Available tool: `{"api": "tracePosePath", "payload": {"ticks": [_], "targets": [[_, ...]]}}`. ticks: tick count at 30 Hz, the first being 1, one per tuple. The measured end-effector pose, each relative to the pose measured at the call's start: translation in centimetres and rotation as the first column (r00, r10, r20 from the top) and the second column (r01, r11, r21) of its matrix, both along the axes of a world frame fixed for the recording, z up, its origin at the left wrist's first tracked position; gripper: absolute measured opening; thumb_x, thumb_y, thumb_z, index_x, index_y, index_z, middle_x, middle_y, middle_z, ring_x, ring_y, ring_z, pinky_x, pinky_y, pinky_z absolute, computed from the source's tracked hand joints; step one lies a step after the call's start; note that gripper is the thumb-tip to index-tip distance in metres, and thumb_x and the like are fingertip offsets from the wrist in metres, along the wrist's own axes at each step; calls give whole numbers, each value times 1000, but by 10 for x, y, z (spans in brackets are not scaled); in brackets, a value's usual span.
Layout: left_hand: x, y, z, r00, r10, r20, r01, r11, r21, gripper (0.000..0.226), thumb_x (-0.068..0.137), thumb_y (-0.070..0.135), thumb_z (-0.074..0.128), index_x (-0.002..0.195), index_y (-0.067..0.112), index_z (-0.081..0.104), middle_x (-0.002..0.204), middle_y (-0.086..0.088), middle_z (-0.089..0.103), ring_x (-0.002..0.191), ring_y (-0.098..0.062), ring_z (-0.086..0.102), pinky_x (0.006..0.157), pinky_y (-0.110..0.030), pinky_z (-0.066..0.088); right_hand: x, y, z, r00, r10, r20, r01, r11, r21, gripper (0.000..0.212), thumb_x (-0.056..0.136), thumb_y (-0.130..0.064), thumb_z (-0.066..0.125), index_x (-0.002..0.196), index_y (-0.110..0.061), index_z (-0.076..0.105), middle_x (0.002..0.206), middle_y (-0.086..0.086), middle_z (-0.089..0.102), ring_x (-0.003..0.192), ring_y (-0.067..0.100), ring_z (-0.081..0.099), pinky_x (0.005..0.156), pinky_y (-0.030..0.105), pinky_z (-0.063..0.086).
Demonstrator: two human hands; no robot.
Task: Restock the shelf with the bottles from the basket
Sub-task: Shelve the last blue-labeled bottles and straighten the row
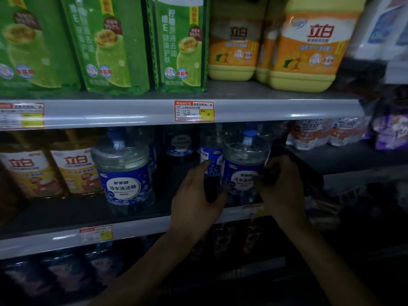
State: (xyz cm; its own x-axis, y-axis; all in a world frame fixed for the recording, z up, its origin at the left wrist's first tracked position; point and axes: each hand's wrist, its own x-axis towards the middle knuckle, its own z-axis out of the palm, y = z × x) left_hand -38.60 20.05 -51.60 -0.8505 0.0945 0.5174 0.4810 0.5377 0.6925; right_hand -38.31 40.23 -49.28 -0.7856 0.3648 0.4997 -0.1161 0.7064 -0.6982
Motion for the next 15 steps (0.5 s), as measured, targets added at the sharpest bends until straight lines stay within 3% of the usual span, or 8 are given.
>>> {"api": "tracePosePath", "payload": {"ticks": [2,4,7,10,12,15], "targets": [[-8,12,-8,997,-27,69,25,999,33,73,90,48,74,154,33,40,143,11,53,125,-2,52,96,-22,49,-10,7,-7,993,70,90,-48,972,-229,44,78,-14,82,109,-20,51,110,0,58,100,16,61,70,20,45],[-18,25,-14,989,-47,137,36,996,84,74,89,43,77,153,31,41,144,6,54,126,-7,54,99,-26,50,-18,14,-12,973,175,153,-103,915,-390,56,79,-10,81,127,-24,54,113,-11,59,108,15,61,71,19,45],[-33,40,-21,971,-110,213,63,974,218,73,87,36,82,150,26,46,143,2,58,125,-11,58,102,-35,56,-32,24,-19,931,270,247,-160,908,-388,57,81,-5,77,129,-27,58,116,-9,63,109,16,60,68,19,44],[-44,52,-24,970,-153,189,90,948,304,68,84,25,86,142,18,53,134,-1,64,115,-7,62,92,-16,55,-39,27,-23,874,380,304,-231,874,-426,62,79,7,77,125,-27,55,109,-8,63,99,11,60,65,18,46],[-50,57,-23,973,-147,179,79,937,340,65,82,22,88,139,14,57,127,1,66,104,0,63,82,-5,51,-44,29,-29,854,428,297,-283,860,-425,68,71,9,84,130,-17,60,109,-10,68,93,4,67,65,13,52],[-59,58,-23,954,-235,185,141,899,415,63,81,16,88,137,11,59,127,2,70,105,3,68,86,-14,57,-49,31,-35,861,449,239,-308,834,-458,79,64,9,89,134,-12,60,113,-5,73,101,6,72,71,15,57]]}}
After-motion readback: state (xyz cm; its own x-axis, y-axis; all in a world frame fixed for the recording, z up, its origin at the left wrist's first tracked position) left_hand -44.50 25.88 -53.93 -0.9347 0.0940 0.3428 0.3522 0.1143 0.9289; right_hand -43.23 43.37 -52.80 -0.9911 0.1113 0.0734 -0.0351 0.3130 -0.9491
